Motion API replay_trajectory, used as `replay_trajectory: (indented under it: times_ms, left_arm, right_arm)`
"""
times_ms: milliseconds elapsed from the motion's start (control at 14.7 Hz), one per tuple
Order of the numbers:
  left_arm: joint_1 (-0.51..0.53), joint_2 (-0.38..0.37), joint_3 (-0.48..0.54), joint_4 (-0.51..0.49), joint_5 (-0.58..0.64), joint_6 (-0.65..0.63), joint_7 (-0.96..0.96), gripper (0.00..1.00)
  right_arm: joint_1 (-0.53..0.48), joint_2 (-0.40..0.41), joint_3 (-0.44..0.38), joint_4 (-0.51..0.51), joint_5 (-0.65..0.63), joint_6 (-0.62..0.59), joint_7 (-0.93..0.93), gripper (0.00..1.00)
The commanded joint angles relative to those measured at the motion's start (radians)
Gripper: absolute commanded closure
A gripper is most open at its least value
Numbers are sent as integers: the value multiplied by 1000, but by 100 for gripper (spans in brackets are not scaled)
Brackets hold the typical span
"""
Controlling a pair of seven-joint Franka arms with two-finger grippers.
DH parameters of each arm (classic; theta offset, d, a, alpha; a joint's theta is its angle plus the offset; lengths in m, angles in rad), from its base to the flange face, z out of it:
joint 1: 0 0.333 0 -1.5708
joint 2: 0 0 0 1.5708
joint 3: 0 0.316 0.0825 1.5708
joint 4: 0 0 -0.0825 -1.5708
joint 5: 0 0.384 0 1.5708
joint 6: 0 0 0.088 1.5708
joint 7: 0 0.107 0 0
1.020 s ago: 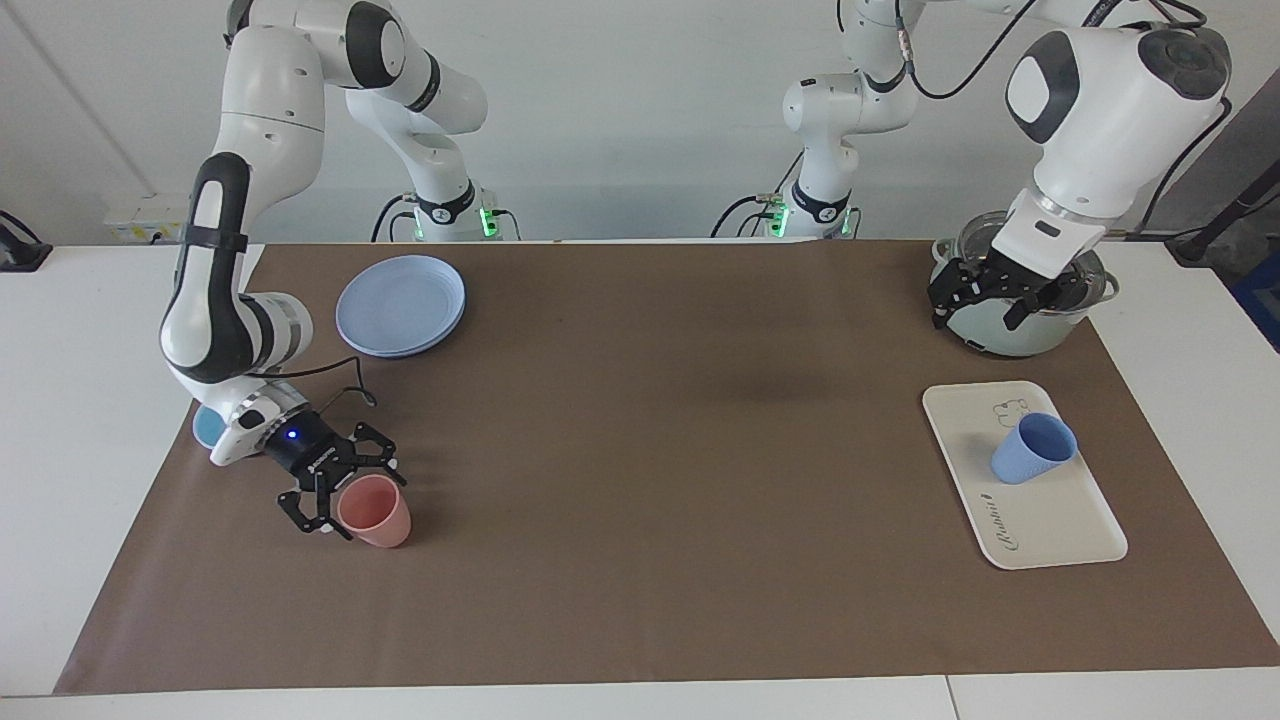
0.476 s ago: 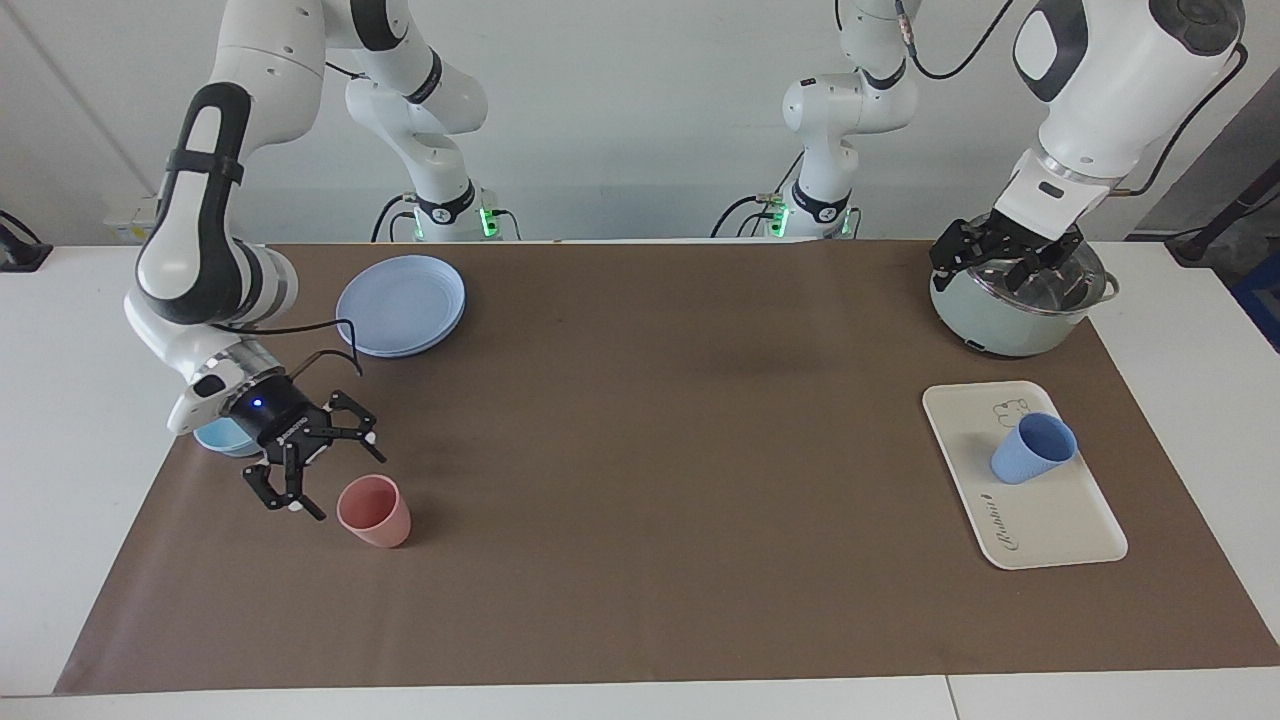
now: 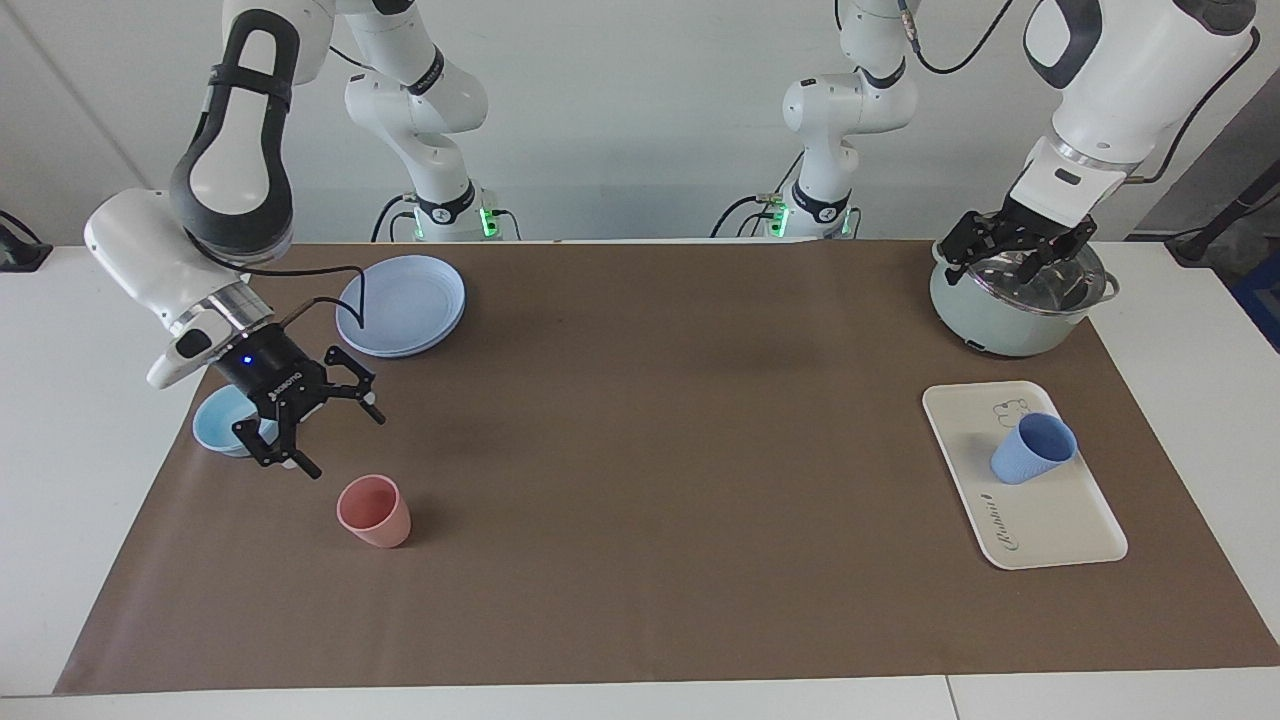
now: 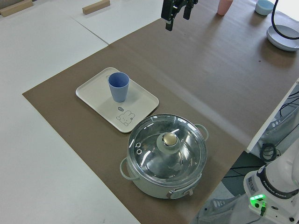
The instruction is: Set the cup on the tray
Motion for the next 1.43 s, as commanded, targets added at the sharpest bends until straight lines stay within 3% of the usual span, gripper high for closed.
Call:
replay_trajectory:
  times_ms: [0, 204, 612, 1088, 1360]
  left_arm:
    - [4, -19, -4, -15, 24, 4, -6, 0]
    - [6, -19, -4, -15, 24, 4, -7, 0]
    - [6, -21, -5, -24, 23, 45, -16, 0]
    - [6, -21, -5, -27, 21, 64, -16, 0]
    - [4, -21, -5, -27, 21, 59, -10, 0]
  right_arm:
    - [6, -72, 4, -26, -259, 7, 246, 0]
    - [23, -126, 5, -17, -547, -97, 543, 0]
    - [52, -184, 12, 11, -908, -264, 983, 0]
    - [52, -180, 15, 285, -915, -705, 1159, 0]
    - [44, -204, 15, 273, -906, -741, 1189, 0]
